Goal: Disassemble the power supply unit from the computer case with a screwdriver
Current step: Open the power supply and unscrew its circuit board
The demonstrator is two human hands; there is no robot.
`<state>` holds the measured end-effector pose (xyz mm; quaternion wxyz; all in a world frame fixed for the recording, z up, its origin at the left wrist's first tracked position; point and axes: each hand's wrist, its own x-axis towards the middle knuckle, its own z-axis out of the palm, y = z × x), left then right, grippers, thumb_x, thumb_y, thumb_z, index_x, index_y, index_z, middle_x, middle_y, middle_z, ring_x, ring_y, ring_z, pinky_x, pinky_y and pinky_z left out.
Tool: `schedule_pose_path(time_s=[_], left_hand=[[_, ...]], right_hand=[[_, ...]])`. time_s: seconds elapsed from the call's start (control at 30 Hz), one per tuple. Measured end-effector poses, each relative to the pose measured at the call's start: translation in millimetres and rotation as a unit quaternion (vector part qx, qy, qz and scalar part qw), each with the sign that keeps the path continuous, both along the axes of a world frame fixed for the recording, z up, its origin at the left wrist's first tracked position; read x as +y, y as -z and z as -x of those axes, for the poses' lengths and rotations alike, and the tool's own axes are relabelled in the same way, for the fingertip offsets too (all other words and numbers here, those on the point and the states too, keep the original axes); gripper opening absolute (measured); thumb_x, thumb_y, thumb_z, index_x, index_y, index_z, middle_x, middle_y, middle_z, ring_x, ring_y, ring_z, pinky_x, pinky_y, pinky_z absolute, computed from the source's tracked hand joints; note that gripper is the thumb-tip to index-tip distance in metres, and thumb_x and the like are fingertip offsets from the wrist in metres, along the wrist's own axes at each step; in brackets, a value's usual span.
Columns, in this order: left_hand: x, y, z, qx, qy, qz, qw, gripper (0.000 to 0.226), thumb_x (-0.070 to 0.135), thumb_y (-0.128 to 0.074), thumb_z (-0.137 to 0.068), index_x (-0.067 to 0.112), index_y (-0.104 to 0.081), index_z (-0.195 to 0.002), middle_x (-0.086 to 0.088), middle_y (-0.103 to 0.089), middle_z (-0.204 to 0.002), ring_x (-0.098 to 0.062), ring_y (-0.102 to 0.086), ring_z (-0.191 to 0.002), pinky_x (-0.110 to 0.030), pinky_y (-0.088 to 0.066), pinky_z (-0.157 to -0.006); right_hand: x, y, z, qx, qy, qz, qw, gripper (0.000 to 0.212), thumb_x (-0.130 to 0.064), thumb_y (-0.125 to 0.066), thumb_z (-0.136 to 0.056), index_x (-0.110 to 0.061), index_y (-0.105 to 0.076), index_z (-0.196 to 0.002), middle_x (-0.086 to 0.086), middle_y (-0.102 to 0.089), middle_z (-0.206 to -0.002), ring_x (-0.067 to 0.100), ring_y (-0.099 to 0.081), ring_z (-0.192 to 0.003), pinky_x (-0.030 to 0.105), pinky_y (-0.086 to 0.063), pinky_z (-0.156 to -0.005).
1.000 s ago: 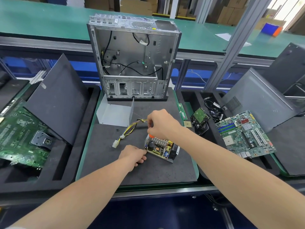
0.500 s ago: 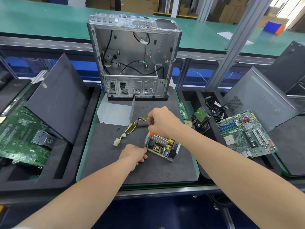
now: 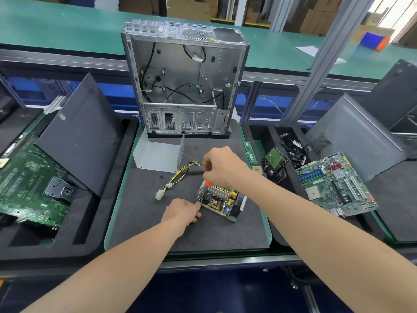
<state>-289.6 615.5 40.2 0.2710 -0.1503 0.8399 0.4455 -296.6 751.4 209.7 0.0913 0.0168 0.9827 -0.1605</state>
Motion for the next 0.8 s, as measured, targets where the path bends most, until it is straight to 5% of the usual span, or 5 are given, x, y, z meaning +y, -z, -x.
schedule_pose_path(time_s=[0.23,0.4,0.53,0.8], left_hand=[[-5.6,5.2,-3.7,0.023,0.009,-0.024,0.999,0.026,0.045,-0.068,-0.096,0.024,-0.076,-0.082,0.015,-0.076,-0.070,-0.011,-0.073,-0.078,-0.036,-0.062,-0.084],[-11.4,7.1,-5.4,0.034,-0.011,-0.058,0.998,0.004,0.028,-0.073,-0.090,0.026,-0.073,-0.094,0.012,-0.077,-0.070,-0.006,-0.073,-0.068,-0.032,-0.062,-0.078],[-19.9,14.3,-12.1,0.087,-0.009,-0.092,0.992,0.016,0.029,-0.081,-0.083,0.032,-0.071,-0.096,0.010,-0.077,-0.073,-0.008,-0.075,-0.068,-0.035,-0.062,-0.075],[-30.2,16.3,-21.2,0.138,-0.008,-0.150,0.979,0.010,0.034,-0.087,-0.084,0.031,-0.081,-0.091,0.009,-0.078,-0.076,-0.010,-0.074,-0.067,-0.017,-0.054,-0.060]], right_hand=[[0.5,-2.2,-2.7,0.002,0.000,0.002,1.000,0.008,-0.015,-0.069,-0.087,-0.017,-0.073,-0.092,0.004,-0.070,-0.094,0.026,-0.069,-0.083,0.044,-0.064,-0.080],[-0.2,-6.3,-6.2,0.005,-0.003,-0.001,1.000,0.007,-0.014,-0.068,-0.086,-0.017,-0.073,-0.091,0.004,-0.070,-0.095,0.026,-0.068,-0.083,0.043,-0.063,-0.079],[-3.6,-9.1,-8.5,0.005,-0.010,0.002,1.000,0.005,-0.016,-0.069,-0.086,-0.018,-0.073,-0.088,0.003,-0.070,-0.094,0.024,-0.068,-0.083,0.040,-0.063,-0.076],[-14.8,-12.7,-11.0,0.007,-0.027,0.007,1.000,0.003,-0.018,-0.070,-0.086,-0.018,-0.073,-0.085,0.003,-0.071,-0.090,0.021,-0.067,-0.081,0.030,-0.055,-0.066]])
